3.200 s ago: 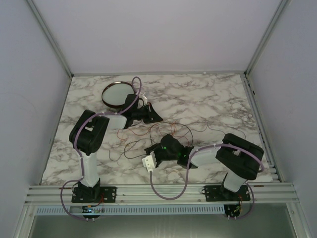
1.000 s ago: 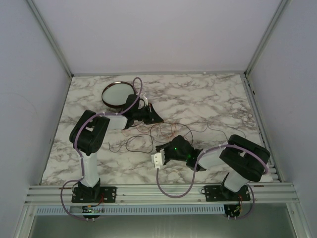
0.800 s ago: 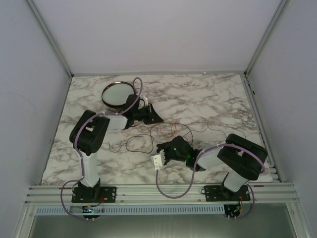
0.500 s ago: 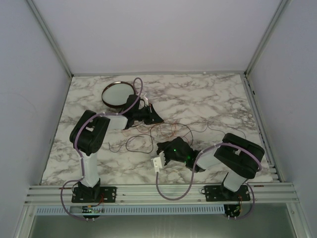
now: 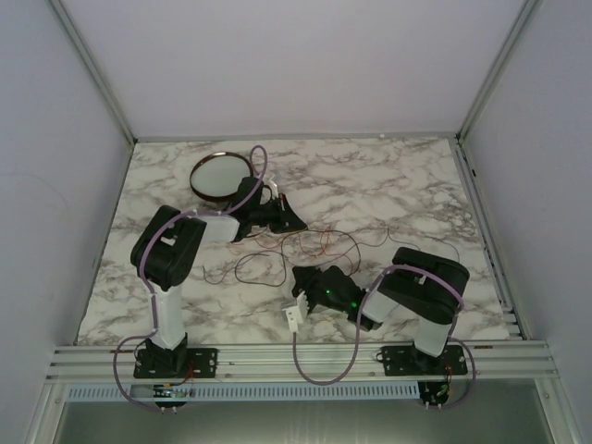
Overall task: Zip-tie the wires
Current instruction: Tie the cable at the center of the board.
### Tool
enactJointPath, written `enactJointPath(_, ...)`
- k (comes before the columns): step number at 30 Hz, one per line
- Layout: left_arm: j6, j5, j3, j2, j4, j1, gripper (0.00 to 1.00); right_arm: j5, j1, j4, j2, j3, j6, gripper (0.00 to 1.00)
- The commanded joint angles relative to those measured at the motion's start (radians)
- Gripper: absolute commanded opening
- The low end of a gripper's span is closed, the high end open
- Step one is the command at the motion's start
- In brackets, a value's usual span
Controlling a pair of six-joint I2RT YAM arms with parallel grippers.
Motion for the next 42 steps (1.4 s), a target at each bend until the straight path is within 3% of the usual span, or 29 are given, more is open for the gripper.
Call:
enactJointPath(1,-0.011,0.008,0.016,-0.034,-0.003,-0.007,0.00,0.008,0.020,0.073,0.040,-0.002,-0.028,0.28)
enactJointPath(20,-0.023,0.006,0.009,-0.031,0.016,-0.013,0.00,0.008,0.044,0.020,0.105,0.065,-0.097,0.21)
enactJointPath(27,-0.024,0.005,0.010,-0.029,0.019,-0.015,0.00,0.004,0.044,-0.018,0.103,0.078,-0.088,0.07)
enactJointPath(29,-0.025,0.005,0.011,-0.030,0.019,-0.015,0.00,0.003,0.042,-0.021,0.094,0.075,-0.070,0.00)
enactJointPath(42,-0.017,-0.004,0.002,-0.044,0.022,-0.015,0.00,-0.115,0.004,0.028,-0.025,0.035,0.221,0.00)
